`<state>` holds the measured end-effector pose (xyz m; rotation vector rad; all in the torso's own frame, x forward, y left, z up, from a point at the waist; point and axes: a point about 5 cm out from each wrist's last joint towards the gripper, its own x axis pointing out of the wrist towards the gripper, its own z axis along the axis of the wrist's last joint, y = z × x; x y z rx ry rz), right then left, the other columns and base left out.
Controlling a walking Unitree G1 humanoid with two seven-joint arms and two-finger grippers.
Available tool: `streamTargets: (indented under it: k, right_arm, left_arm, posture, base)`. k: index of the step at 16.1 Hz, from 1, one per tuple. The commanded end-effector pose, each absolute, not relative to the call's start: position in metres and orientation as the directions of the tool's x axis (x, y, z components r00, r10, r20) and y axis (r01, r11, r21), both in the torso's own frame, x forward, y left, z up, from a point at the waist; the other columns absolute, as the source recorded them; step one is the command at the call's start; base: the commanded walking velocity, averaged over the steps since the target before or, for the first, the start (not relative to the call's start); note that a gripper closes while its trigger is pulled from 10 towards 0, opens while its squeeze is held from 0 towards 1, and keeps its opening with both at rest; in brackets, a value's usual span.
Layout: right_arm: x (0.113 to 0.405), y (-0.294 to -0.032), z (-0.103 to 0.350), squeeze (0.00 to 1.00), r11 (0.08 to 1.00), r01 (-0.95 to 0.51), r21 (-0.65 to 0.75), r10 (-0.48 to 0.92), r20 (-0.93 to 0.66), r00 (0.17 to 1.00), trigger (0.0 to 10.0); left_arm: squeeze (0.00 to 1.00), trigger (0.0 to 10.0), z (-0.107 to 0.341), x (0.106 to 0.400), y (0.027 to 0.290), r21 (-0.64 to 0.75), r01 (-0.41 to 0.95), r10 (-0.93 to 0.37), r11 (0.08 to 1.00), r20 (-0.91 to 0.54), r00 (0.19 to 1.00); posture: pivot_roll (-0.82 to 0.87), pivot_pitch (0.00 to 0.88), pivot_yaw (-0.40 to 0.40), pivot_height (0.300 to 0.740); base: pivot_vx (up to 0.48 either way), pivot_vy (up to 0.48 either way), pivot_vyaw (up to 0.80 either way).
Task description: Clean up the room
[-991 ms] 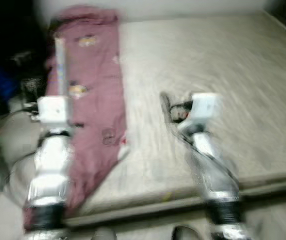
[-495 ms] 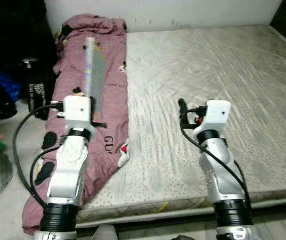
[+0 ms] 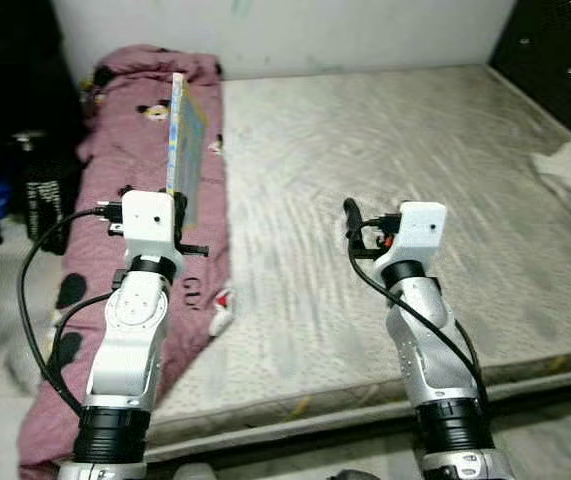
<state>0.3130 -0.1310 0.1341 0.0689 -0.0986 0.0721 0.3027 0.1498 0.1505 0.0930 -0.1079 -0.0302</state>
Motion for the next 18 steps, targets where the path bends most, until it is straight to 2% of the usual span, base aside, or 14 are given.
streamTargets:
  k: [1,10,18]
  right_arm:
    - [0.3150,-0.1265,0.1377,0.00,0.995,-0.097,0.036,0.093,0.118,0.989,10.0]
    - [0.3167,-0.1292,0.1361,0.00,0.996,-0.076,0.042,0.071,0.107,0.992,10.0]
    - [0.3184,-0.1301,0.1358,0.00,0.996,-0.069,0.052,0.063,0.109,0.992,10.0]
  left_arm:
    - [0.00,10.0,0.1624,0.3030,0.1524,0.097,0.015,-0.031,0.995,0.167,0.986]
    - [0.00,10.0,0.1623,0.3031,0.1516,0.089,0.021,-0.036,0.996,0.172,0.984]
    - [0.00,10.0,0.1644,0.3030,0.1490,0.057,0.032,-0.043,0.998,0.198,0.979]
  posture:
    - [0.05,0.000,0.019,0.740]
    - [0.05,0.000,0.015,0.740]
    - [0.05,0.000,0.011,0.740]
  base:
    - [0.000,-0.375,0.64]
    - [0.000,-0.387,0.07]
    - [0.000,0.000,0.00]
